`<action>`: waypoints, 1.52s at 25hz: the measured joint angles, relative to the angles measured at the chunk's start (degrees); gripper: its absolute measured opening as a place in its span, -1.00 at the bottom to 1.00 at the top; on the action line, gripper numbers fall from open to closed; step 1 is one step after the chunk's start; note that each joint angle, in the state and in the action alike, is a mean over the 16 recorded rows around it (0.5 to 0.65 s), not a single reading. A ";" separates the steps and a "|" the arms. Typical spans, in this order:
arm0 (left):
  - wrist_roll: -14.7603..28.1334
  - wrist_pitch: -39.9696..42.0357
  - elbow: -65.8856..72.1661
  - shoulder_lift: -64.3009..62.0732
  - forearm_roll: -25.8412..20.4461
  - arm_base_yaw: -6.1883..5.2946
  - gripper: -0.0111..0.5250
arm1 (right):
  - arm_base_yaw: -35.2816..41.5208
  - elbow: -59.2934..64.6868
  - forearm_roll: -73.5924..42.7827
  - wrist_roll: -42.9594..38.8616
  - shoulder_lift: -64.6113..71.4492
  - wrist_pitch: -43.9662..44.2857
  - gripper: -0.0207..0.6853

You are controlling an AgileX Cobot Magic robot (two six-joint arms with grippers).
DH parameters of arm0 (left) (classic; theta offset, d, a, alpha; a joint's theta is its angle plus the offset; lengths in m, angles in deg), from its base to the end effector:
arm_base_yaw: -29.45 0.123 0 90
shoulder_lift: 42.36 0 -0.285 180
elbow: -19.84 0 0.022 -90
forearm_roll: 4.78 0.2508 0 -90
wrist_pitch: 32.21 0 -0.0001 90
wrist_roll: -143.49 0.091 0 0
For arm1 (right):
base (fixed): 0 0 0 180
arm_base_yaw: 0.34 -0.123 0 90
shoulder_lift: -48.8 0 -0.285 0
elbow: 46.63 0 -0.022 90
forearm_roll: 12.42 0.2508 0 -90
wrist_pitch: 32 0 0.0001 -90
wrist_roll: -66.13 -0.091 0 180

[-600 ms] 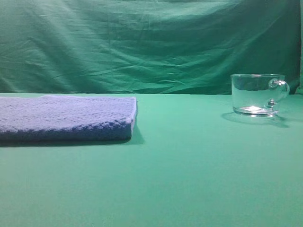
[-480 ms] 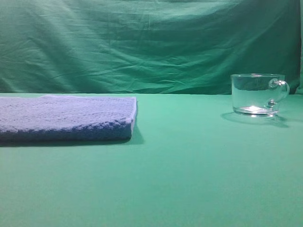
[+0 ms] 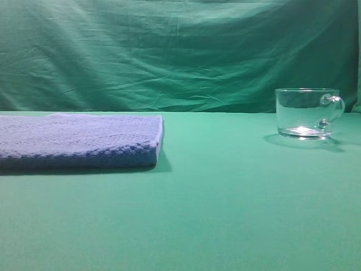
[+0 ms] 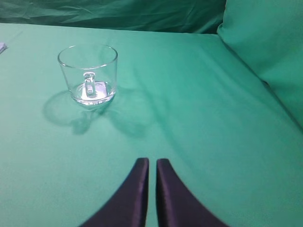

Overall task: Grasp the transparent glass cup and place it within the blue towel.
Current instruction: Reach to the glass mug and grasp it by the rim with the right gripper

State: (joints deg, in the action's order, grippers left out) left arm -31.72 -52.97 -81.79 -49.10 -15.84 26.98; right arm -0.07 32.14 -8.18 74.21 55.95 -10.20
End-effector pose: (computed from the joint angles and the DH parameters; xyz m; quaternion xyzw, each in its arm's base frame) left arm 0.0521 -0.0085 0.1754 -0.0009 0.7959 -0.0694 0.6014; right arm 0.0525 0.0023 0.1706 -0.0354 0.8065 -0.0116 0.5901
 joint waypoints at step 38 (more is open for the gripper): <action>0.00 0.00 0.00 0.00 0.00 0.00 -0.96 | 0.00 -29.84 5.59 -3.99 30.14 11.16 -0.81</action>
State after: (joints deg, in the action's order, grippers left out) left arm -31.72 -52.97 -81.79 -49.10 -15.84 26.98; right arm -0.07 2.29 -2.58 70.23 86.08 0.96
